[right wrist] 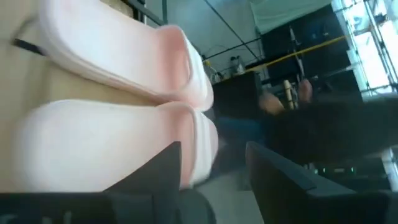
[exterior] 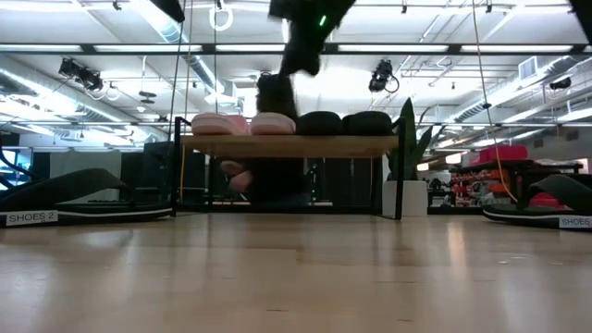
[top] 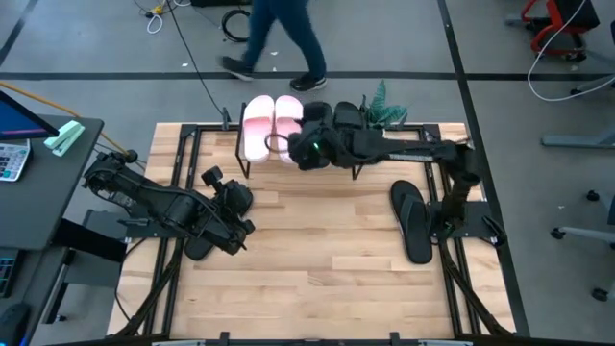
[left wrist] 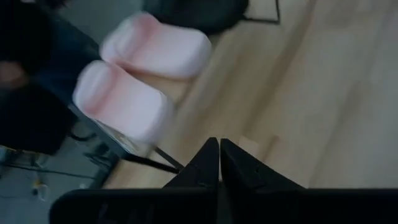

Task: Pick and place slides into the shelf
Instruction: Put the left black slipper under the shelf

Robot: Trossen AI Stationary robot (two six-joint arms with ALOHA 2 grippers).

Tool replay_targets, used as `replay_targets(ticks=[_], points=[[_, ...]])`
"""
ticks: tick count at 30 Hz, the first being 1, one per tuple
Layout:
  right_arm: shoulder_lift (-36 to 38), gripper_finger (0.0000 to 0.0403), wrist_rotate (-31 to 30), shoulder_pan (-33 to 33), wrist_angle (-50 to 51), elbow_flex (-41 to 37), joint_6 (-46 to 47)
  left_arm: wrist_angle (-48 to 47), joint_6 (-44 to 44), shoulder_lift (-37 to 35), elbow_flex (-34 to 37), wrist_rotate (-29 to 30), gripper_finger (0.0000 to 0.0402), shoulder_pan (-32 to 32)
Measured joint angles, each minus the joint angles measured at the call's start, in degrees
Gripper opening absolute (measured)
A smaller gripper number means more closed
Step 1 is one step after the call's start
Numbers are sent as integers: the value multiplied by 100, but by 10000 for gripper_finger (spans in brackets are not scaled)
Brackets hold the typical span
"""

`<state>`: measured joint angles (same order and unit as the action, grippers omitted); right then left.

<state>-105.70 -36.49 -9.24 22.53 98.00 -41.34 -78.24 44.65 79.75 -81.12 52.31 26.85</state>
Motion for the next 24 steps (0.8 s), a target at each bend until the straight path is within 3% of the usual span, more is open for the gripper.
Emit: replay_targets(ticks=[4, 8, 10, 13, 20, 24], points=[[636, 179, -96, 671, 1642, 7, 1700, 0, -67, 0, 0, -841, 18, 17], [1256, 172, 853, 1367, 3585, -12, 4461, 4, -41, 1, 0, -1821, 10, 185], [1546, 167, 1311, 1770, 4359, -117, 5789, 8, 40, 17, 0, -1956, 7, 343], [1846, 160, 1334, 2511, 5119, -428, 7061, 9, 280, 61, 2, -1975, 8, 642], [2257, 154, 175, 4030, 4650, -2055, 9690, 45, 1169, 293, 1, -1770, 21, 1545], [2253, 154, 102, 4566, 4167, -2931, 11064, 73, 2012, 610, 2, -1180, 15, 1925]])
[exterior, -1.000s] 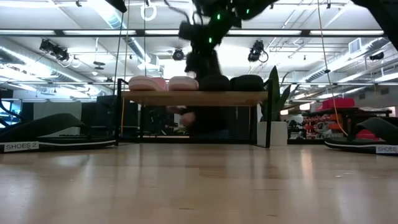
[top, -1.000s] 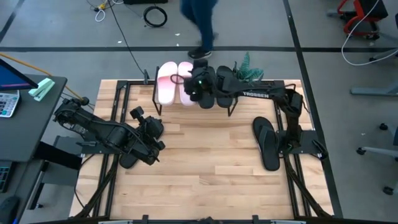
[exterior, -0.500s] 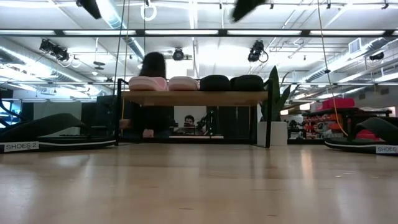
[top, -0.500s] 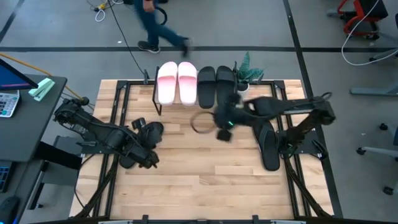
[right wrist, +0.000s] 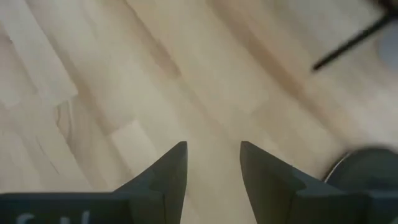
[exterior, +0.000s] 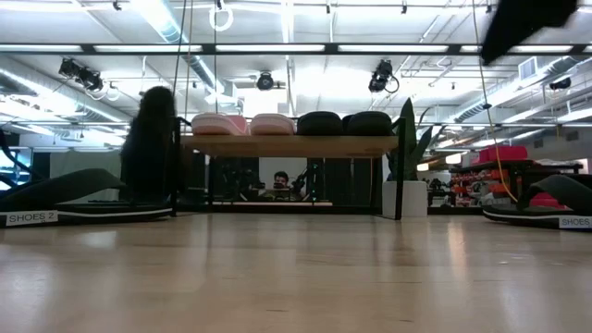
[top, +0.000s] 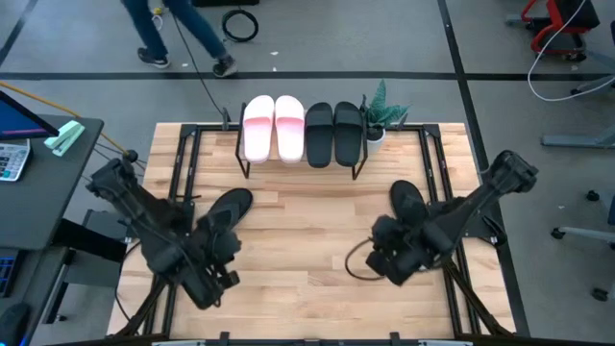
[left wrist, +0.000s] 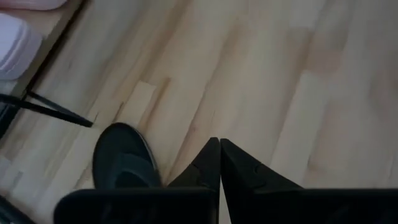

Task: Pick and place slides into the shelf
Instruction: Put the left black slipper under the shelf

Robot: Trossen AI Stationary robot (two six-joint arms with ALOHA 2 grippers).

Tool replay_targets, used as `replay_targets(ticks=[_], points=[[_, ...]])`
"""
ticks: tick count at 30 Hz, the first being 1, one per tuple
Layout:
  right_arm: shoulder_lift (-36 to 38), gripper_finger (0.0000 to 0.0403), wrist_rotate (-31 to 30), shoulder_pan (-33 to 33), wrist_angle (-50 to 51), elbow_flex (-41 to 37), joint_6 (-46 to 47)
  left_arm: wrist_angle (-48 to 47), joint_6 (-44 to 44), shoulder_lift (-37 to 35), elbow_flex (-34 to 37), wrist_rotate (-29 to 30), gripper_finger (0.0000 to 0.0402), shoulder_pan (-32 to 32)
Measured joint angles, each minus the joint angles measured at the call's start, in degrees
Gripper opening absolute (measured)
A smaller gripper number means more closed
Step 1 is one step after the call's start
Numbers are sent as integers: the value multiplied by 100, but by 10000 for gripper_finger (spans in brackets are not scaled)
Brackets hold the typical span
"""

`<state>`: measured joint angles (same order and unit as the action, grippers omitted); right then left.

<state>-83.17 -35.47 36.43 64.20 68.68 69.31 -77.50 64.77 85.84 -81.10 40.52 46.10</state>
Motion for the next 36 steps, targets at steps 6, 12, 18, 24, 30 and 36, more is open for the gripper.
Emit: replay_targets(ticks=[6, 12, 18, 24, 30, 36], points=[[-9, 154, -133, 369, -91, -980, 992, -212, 1751, 407, 0, 163, 9, 99], [22, 154, -210, 290, -100, -1330, 1169, -382, 2805, 696, -2, 45, 18, 95], [22, 154, -215, 314, -106, -1351, 1170, -479, 3256, 1238, -2, 10, 16, 14], [22, 154, -213, 312, -109, -1351, 1164, -1216, 3765, 1546, 29, -256, 9, -353], [22, 154, -217, 312, -108, -1351, 1146, -1132, 3484, 1124, 566, -243, 21, -519], [22, 154, -220, 310, -106, -1348, 1007, -989, 3834, -173, 1802, -359, 17, -288]])
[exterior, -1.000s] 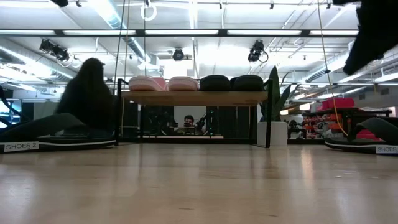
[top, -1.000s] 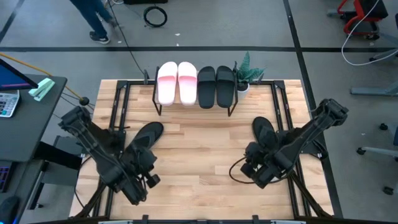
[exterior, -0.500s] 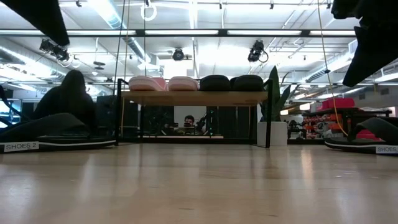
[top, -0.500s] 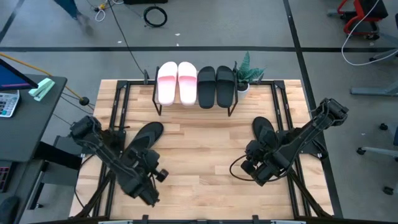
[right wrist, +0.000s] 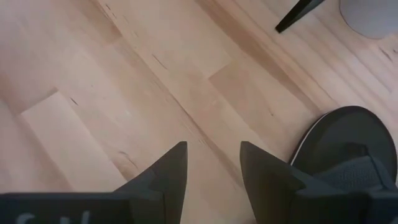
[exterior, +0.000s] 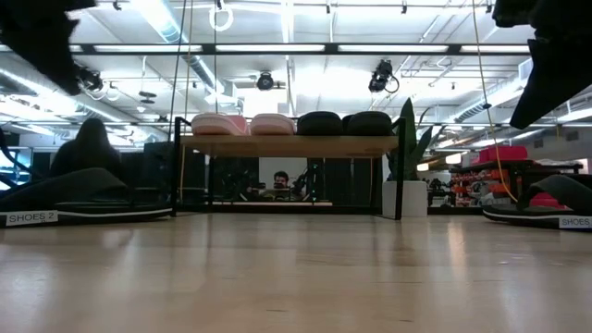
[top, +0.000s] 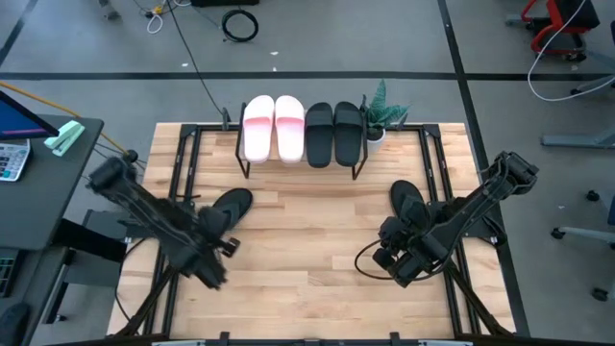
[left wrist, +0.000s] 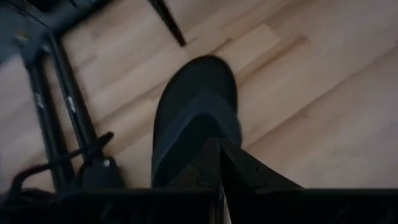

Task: Pick and place slides into the shelf
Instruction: Put the left black slipper under the shelf

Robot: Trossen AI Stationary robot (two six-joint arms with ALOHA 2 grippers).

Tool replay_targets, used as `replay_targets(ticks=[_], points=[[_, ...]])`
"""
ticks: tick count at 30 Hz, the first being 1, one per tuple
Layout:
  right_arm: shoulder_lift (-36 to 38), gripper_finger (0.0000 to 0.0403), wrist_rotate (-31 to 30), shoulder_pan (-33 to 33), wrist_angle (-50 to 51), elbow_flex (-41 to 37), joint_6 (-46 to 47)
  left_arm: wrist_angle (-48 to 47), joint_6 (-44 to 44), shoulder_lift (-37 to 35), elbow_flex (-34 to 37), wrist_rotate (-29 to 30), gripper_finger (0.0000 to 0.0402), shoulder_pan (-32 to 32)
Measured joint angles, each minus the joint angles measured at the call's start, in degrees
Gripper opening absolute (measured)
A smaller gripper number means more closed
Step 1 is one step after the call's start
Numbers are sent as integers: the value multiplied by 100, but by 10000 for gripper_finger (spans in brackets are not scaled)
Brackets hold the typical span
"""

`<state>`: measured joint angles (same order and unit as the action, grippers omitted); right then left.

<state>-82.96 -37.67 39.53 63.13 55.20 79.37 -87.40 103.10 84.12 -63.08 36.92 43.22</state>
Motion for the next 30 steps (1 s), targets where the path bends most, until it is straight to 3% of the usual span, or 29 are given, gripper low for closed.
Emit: replay_targets(ticks=[5, 7, 11, 14, 20, 30], points=[[0, 154, -2, -4, 0, 0, -6, 765, 121, -1513, 1018, 157, 10, 275], [0, 154, -2, -4, -2, 0, -6, 1701, 51, -1892, 1480, 344, 10, 282], [0, 154, -4, -4, -2, 0, -6, 4138, -1209, -2050, 2480, 488, 15, 153], [0, 154, -4, -4, -2, 0, -6, 5295, -1554, -2035, 3058, 489, 17, 22], [0, 154, -7, -4, 0, 2, -4, 5474, -1671, -2037, 3483, 509, 15, -209], [-2, 154, -343, -4, -14, 2, 183, 5487, -2199, -2037, 3502, 507, 25, -267]])
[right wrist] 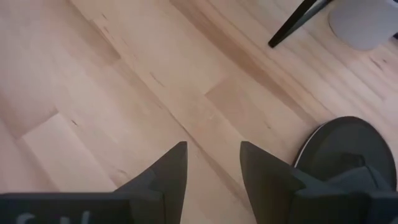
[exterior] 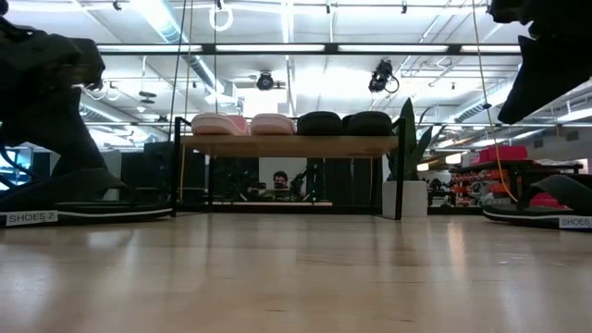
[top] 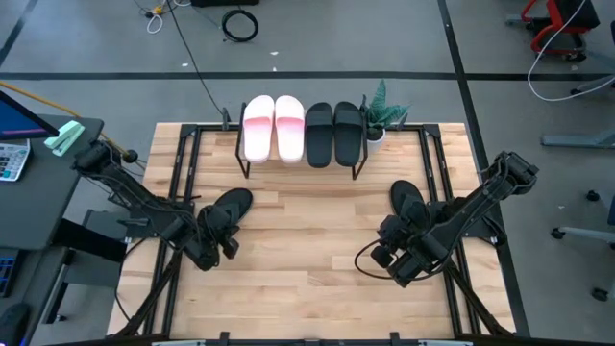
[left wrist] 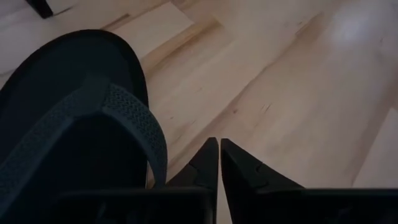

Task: Pick and place slides into the shelf
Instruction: Put the left black slipper under the shelf

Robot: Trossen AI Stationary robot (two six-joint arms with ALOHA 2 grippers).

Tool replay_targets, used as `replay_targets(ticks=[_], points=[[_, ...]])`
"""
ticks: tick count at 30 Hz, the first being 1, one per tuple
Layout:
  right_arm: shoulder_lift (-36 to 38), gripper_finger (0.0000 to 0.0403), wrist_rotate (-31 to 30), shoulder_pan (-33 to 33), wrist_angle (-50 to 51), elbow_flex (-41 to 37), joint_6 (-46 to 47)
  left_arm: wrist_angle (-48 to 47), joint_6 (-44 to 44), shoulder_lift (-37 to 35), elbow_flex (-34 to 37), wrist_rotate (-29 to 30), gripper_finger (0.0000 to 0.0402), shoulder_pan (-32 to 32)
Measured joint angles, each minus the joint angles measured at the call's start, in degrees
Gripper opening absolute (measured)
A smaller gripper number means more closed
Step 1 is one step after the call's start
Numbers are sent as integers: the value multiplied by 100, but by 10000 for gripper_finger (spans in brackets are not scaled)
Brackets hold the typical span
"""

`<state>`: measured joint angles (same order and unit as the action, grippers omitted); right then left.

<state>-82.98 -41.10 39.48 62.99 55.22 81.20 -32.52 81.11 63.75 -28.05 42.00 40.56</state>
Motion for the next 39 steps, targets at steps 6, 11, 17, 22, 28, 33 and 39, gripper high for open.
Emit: replay_targets(ticks=[6, 11, 17, 22, 28, 33, 39], points=[[0, 154, 0, 0, -34, 0, 110, -52, 56, 0, 0, -91, 58, -31], [0, 154, 0, 0, -50, 0, 112, -5, 71, 0, 0, -300, 94, -33], [0, 154, 0, 0, -51, 0, 112, -10, 69, 1, 0, -369, 109, -33], [0, 154, -1, 0, -52, 0, 120, -10, 66, 0, -3, -375, 99, -33], [0, 154, 0, 0, -145, 0, 121, -46, -12, 0, -388, -391, 83, -33], [0, 154, -2, 0, -182, 0, 121, -147, -601, 0, -923, -469, 78, -52], [0, 154, -1, 0, -238, 0, 121, -1309, -372, 0, -1207, -726, 78, -55]])
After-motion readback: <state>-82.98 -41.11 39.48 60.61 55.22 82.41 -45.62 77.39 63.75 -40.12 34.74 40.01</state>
